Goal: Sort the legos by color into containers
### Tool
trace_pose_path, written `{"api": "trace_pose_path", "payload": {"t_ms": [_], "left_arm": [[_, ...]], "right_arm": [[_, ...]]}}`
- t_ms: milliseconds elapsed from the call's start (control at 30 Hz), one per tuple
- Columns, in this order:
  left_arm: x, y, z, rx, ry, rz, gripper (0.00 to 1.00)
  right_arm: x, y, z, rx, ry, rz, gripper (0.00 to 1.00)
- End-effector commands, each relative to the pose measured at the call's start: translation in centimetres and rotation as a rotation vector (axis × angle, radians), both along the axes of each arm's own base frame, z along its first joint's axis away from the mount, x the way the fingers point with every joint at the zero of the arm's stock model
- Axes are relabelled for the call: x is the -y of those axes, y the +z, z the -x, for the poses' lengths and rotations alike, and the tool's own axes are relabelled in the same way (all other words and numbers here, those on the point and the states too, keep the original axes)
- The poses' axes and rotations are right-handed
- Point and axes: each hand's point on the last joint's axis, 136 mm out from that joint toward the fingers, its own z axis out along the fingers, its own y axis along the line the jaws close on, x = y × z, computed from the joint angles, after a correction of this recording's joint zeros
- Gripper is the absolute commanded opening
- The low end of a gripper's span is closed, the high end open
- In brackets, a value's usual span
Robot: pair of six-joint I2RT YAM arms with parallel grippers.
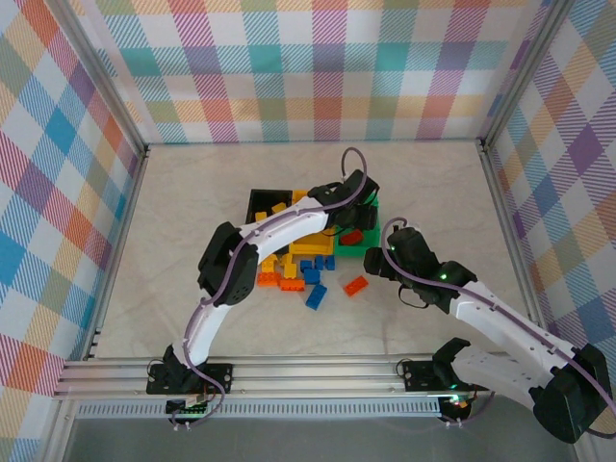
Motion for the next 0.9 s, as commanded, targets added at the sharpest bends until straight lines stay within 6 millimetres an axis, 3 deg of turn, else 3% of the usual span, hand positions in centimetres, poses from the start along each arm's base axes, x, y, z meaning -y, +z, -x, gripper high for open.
{"api": "trace_pose_path", "payload": {"t_ms": [0,200,367,533,667,867], "left_arm": [[-0.1,0.2,-0.4,-0.029,0.003,-0.007,0.73],[0.4,3.8,-0.8,0.017,0.014,0.062,0.83],[-1.2,7.7,-0.2,0.071,0.035,0.108,0.85],[-6.9,10.0,1.8,0.119,0.138,0.196,0.91],[-12.6,9.9,4.9,0.138,0.233,0.234,0.94],[-19.0,9.0,10.0,0.16,0.314,0.224,0.98]], "right_arm": [[-0.1,0.1,0.2,-0.008,-0.002,-0.026,0.81],[-0.4,-0.2,0.2,-0.024,-0.004,-0.039,0.82],[-0.9,-1.1,0.4,-0.071,-0.027,-0.074,0.8],[-2.1,-3.3,0.5,-0.169,-0.084,-0.108,0.77],[-3.9,-5.6,0.9,-0.267,-0.132,-0.095,0.77],[-5.0,-7.9,0.8,-0.358,-0.261,-0.039,0.77]]}}
